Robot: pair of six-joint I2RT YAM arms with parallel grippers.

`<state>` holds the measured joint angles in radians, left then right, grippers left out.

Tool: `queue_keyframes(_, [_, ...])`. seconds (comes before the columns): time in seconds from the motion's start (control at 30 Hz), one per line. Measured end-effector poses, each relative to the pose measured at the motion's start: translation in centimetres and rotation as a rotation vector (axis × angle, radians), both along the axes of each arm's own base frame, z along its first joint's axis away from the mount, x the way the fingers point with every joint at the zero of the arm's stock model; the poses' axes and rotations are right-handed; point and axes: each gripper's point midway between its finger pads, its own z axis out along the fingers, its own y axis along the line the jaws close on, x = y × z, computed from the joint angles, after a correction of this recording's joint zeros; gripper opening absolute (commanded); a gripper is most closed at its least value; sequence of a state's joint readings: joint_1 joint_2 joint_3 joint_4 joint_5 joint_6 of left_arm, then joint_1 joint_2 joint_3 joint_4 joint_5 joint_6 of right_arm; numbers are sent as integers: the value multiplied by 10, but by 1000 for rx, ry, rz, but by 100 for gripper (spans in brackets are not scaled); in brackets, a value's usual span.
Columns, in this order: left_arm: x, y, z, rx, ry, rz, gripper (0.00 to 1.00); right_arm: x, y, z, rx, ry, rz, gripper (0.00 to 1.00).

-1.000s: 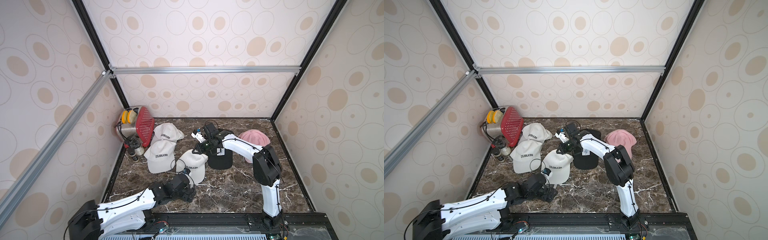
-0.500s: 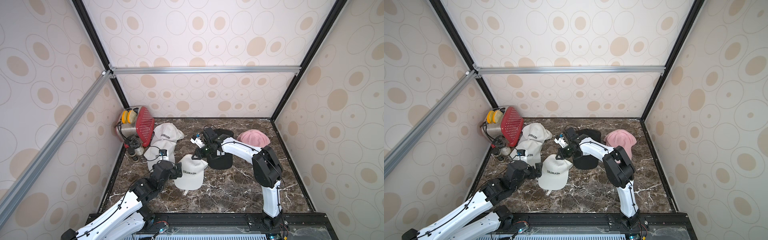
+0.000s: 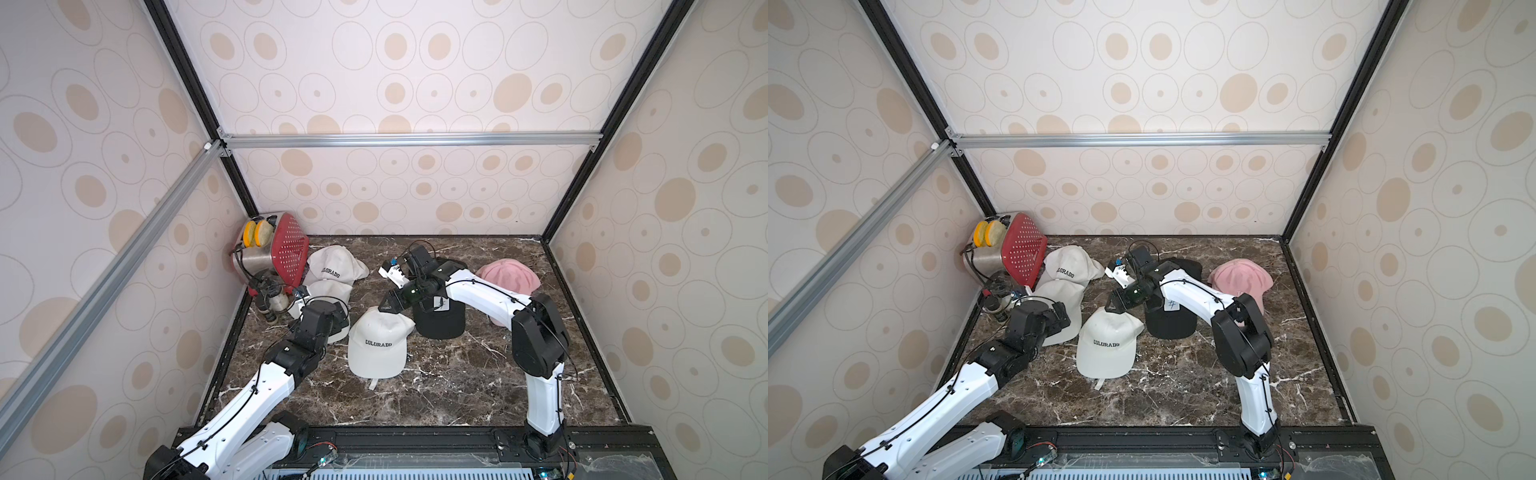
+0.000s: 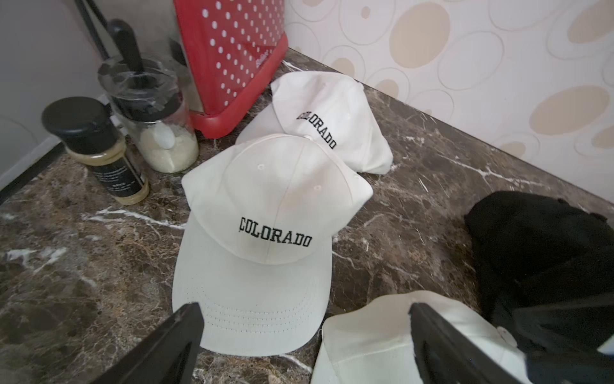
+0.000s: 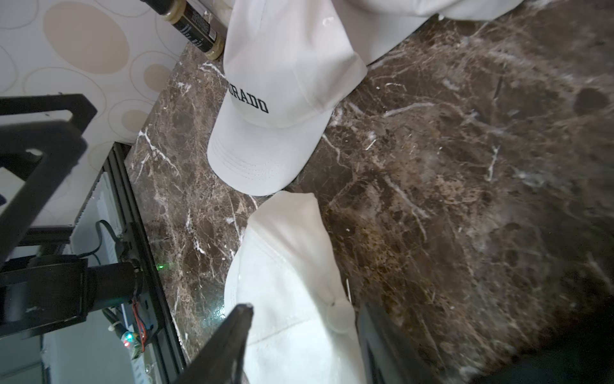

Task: Stack the baseball caps by color
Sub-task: Pick up the baseball cap from the center of the board.

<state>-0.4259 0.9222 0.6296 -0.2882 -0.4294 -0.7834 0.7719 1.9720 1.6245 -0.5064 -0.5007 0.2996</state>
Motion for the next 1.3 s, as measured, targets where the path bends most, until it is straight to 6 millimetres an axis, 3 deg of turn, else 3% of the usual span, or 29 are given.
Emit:
queue_keyframes(0.13, [1,7,0,-72,-18,74,99,-4,-22,34,20,-126,-42,89])
queue_keyframes(0.17, [1,8,-1,-98,-24,92,99,-6,-29,45,34,-167,-60,100])
queue_keyframes(0.33, [-6,21,-25,-217,-17,205,99,-9,-74,72,73,-356,-200,100])
queue_keyframes(0.47, [-14,26,-48,-343,-5,294,99,-5,-113,70,34,-456,-334,100])
queue_keyframes(0.67, [-23,28,-73,-469,-1,394,99,0,-151,65,-24,-541,-471,100])
queue_keyframes(0.87, [-31,26,-97,-539,38,444,98,-5,-171,61,-33,-567,-524,100])
queue_keyframes(1.13, [-37,28,-123,-577,38,483,95,-4,-172,79,22,-605,-543,100])
queue_keyframes(1.3, [-27,27,-126,-604,-9,476,95,-5,-172,75,23,-605,-543,100])
